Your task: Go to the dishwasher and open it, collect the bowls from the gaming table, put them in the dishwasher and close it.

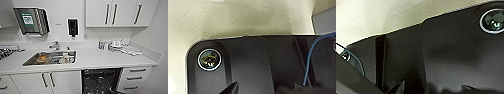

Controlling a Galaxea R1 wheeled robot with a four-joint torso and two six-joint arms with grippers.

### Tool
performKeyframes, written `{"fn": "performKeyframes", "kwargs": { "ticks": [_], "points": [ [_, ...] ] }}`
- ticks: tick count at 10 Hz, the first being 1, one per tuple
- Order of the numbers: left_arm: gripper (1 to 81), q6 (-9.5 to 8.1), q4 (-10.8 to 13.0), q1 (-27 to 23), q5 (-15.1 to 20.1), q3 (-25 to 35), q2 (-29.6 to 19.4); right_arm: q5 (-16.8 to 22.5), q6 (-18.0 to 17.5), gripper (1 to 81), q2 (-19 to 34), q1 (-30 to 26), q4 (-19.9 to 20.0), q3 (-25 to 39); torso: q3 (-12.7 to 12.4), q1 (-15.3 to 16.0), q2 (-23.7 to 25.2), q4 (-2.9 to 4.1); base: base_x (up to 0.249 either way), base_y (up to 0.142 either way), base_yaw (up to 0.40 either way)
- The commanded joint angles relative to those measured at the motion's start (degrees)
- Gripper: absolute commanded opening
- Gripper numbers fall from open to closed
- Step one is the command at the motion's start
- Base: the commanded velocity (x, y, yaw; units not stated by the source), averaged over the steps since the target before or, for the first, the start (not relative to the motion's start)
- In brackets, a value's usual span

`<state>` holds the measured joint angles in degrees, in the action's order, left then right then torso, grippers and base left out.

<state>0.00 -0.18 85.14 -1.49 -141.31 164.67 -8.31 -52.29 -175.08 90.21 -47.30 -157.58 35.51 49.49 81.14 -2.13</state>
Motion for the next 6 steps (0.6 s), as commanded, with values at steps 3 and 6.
{"fn": "performKeyframes", "kwargs": {
  "ticks": [3,6],
  "points": [
    [81.1,0.53,1.24,-2.65,3.51,-3.97,2.25,2.34,-0.36,81.1,0.23,-3.23,-0.51,-0.09,-2.85,-6.1,-9.47,0.0,0.0,0.0,0.0],
    [81.1,0.53,1.24,-2.47,3.51,-3.97,2.25,2.34,-0.36,81.1,0.32,-3.58,-0.51,0.09,-7.38,-9.11,-14.23,0.0,0.0,0.0,0.0]
  ]
}}
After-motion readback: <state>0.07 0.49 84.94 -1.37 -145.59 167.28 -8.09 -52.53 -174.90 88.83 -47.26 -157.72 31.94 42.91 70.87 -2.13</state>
